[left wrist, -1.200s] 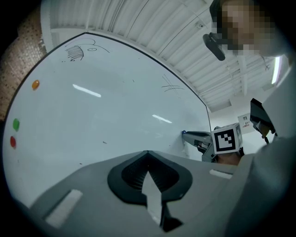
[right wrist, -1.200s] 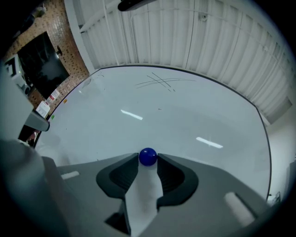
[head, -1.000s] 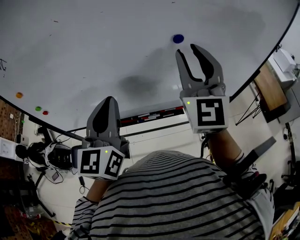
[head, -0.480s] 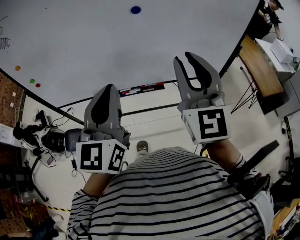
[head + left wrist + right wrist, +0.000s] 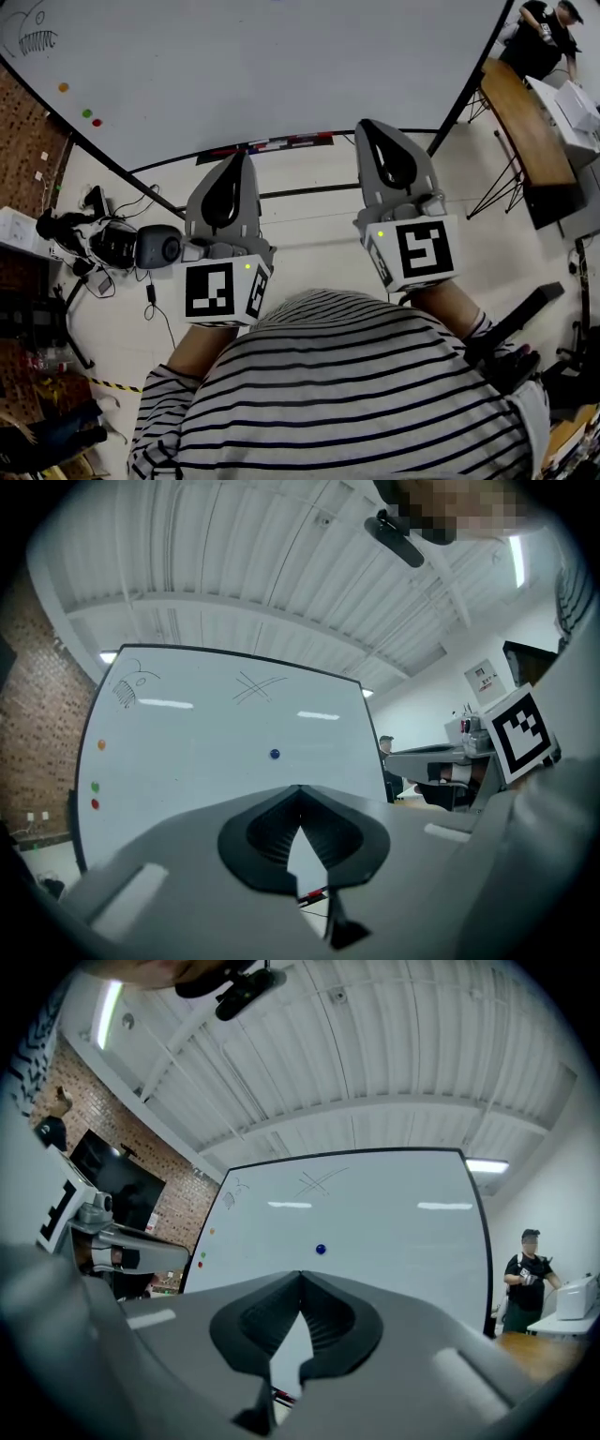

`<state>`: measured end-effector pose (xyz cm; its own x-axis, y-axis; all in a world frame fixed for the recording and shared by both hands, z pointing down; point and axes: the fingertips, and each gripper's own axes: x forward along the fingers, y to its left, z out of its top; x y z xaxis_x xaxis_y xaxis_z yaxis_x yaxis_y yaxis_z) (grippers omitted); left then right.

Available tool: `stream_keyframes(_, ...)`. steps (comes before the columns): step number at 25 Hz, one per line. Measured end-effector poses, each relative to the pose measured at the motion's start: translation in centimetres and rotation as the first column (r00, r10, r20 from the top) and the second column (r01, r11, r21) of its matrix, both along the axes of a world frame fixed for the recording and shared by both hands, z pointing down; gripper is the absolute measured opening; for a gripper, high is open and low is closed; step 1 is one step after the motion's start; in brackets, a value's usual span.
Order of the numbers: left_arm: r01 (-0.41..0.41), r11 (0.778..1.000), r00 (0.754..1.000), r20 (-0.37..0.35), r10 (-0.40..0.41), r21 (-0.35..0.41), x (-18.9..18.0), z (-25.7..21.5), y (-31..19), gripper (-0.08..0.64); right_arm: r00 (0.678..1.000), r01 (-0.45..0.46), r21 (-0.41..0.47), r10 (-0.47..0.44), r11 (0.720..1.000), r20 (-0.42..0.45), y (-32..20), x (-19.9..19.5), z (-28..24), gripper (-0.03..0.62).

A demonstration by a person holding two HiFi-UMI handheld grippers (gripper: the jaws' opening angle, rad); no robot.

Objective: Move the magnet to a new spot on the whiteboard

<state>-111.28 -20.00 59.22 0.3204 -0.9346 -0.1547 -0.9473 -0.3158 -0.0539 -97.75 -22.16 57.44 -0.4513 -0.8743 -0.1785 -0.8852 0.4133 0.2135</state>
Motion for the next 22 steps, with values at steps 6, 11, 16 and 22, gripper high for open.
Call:
stream_keyframes(6,-0.019,1.0,1.0,0.005,0.019,-0.009,-3.9,1.9,0.3,0.016,1.0,0.028,-0.086,-0.029,0.996,-0.008,0.5,-5.8,1.5,0.0)
stream_keyframes(11,-0.037,0.998,0.999,0.004,0.037,-0.053,-3.8,3.2,1.4,0.016,0.999,0.049,-0.096,-0.049,0.994,0.0,1.6,-7.3,2.2,0.0)
stream_keyframes(16,-0.044,0.996,0.999,-0.011,0.044,-0.08,-4.4,3.9,1.5,0.015,0.999,0.046,-0.112,-0.047,0.993,-0.002,1.8,-8.2,2.6,0.0)
stream_keyframes(22,-0.066,0.994,0.998,-0.022,0.064,-0.092,-5.3,4.3,2.0,0.016,0.998,0.064,-0.129,-0.063,0.99,0.018,2.3,-9.8,3.4,0.0)
